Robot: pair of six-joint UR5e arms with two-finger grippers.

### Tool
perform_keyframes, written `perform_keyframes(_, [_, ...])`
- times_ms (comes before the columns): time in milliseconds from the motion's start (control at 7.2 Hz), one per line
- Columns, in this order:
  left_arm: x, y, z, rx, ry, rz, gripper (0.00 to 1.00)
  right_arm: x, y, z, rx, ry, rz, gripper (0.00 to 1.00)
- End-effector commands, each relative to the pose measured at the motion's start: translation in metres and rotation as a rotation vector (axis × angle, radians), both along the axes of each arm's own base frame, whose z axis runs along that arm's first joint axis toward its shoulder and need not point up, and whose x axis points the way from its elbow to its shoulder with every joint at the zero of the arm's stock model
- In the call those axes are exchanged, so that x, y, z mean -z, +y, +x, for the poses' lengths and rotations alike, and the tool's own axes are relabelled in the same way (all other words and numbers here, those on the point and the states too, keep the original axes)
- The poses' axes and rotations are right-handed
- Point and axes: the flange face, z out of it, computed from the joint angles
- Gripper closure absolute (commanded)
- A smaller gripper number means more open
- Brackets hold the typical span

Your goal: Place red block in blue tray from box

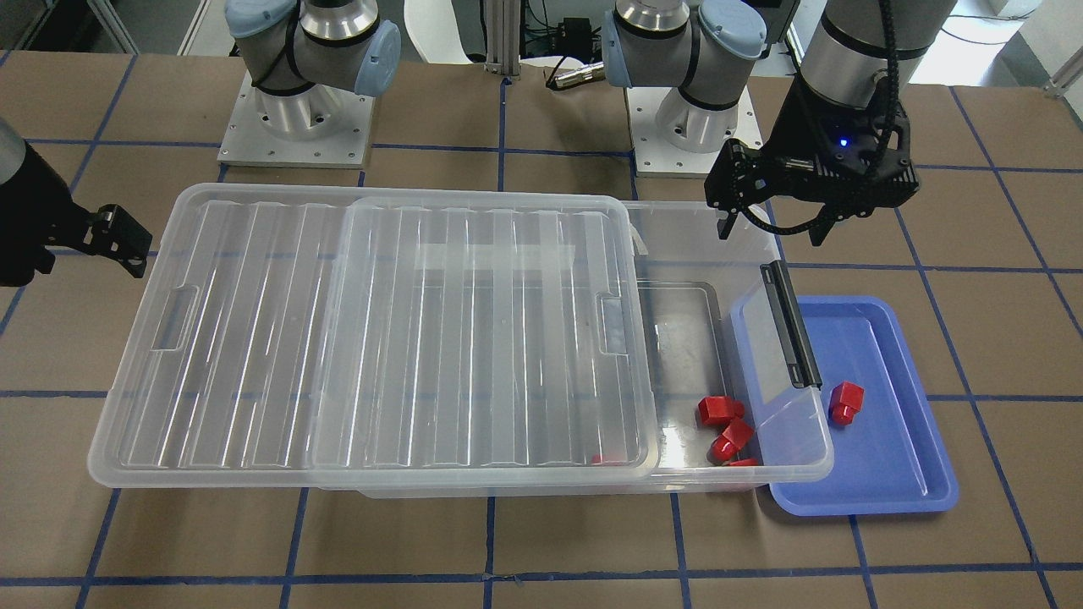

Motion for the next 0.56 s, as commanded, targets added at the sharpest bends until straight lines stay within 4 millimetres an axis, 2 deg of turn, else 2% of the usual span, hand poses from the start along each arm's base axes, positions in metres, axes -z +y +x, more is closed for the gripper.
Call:
perform_keyframes(0, [-0.004,-0.002,0.0,-0.018,0.005,-0.002,0.0,0.015,-0.01,-0.04,-0.059,-0.006,-0.007,0.0])
perform_keyframes(417, [-0.004,-0.002,0.001,-0.02,0.004,-0.002,0.0,0.053,-0.024,-0.047,-0.059,-0.026,0.016,0.0])
